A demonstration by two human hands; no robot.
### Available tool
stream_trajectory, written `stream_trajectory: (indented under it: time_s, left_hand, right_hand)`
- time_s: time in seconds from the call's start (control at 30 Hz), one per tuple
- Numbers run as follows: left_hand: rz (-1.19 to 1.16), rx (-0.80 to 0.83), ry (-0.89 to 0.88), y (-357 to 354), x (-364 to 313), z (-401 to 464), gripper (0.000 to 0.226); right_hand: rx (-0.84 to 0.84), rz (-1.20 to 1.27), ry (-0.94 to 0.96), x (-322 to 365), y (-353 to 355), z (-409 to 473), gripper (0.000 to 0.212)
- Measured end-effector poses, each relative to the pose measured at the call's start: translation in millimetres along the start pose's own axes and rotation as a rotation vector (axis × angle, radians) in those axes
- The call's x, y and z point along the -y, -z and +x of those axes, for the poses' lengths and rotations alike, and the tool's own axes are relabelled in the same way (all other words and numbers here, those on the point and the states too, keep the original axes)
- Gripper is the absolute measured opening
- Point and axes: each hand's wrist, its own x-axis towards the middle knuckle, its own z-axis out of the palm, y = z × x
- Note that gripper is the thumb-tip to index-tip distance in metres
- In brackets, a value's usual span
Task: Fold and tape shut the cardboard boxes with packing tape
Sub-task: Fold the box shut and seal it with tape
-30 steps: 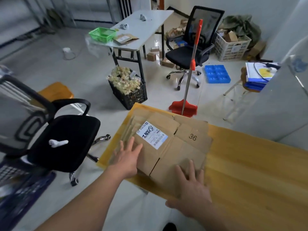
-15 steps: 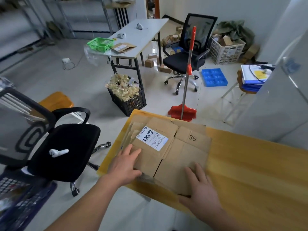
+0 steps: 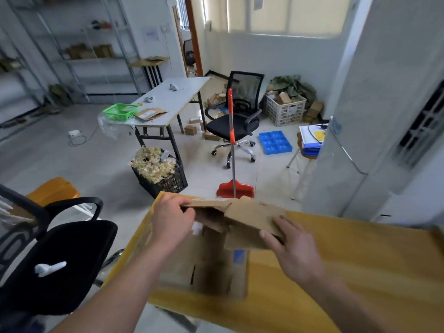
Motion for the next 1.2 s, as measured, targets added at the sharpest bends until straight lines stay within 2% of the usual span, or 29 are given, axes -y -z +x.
stream_trajectory:
  time_s: [0.07, 0.23, 0.37, 0.43, 0.6, 0.7, 0.77, 0.9, 0.97, 1.07, 1.13, 1.2]
  left_hand:
    - [0.025, 0.043, -0.023, -3.8, -34.5, 0.9, 0.012]
    - [0.121, 0.259, -0.111, -33.7, -108.1, -10.1, 0.035]
    - [0.080, 0.417, -0.196, -73.0, -161.7, -40.1, 0.025]
    - [0.036, 0.514, -0.198, -92.9, -177.5, -56.3, 0.011]
    - [0.039, 0.674, -0.299, -136.6, -199.5, -81.9, 0.017]
    - [0.048, 0.713, -0.373, -152.0, -214.3, -74.2, 0.014]
    - [0.051, 0.732, -0.418, -155.9, -218.5, -63.5, 0.013]
    - [0.077, 0.823, -0.484, -155.0, -217.8, -45.7, 0.020]
    - [0.076, 0.880, -0.502, -154.2, -220.3, -39.2, 0.022]
    - [0.037, 1.005, -0.586, -155.0, -223.3, -34.9, 0.016]
    - [0.060, 1.222, -0.628, -156.6, -222.2, -38.2, 0.045]
    - [0.106, 1.370, -0.679, -161.1, -220.2, -42.9, 0.060]
  right_hand:
    - [-0.044, 0.029, -0.028, -10.8, 37.9, -0.4, 0.055]
    - [-0.157, 0.051, -0.137, -61.0, 121.6, -5.2, 0.032]
    - [-0.202, 0.069, -0.206, -101.5, 158.2, -16.4, 0.037]
    - [-0.279, 0.089, -0.264, -115.7, 165.3, -23.4, 0.035]
    - [-0.314, -0.017, -0.387, -148.4, 157.2, -38.0, 0.030]
    - [-0.302, -0.072, -0.399, -156.8, 146.8, -33.9, 0.012]
    - [-0.320, -0.059, -0.454, -159.1, 146.3, -24.8, 0.013]
    - [-0.385, 0.270, -0.685, -162.0, 152.6, -14.8, 0.018]
    - [-0.468, 0.350, -0.749, -159.0, 147.9, -12.4, 0.024]
    - [-0.592, 0.192, -0.729, -149.0, 131.6, -11.0, 0.035]
    - [-0.603, 0.135, -0.604, -142.2, 116.3, -16.7, 0.033]
    - [-0.541, 0.152, -0.448, -139.1, 101.0, -26.4, 0.027]
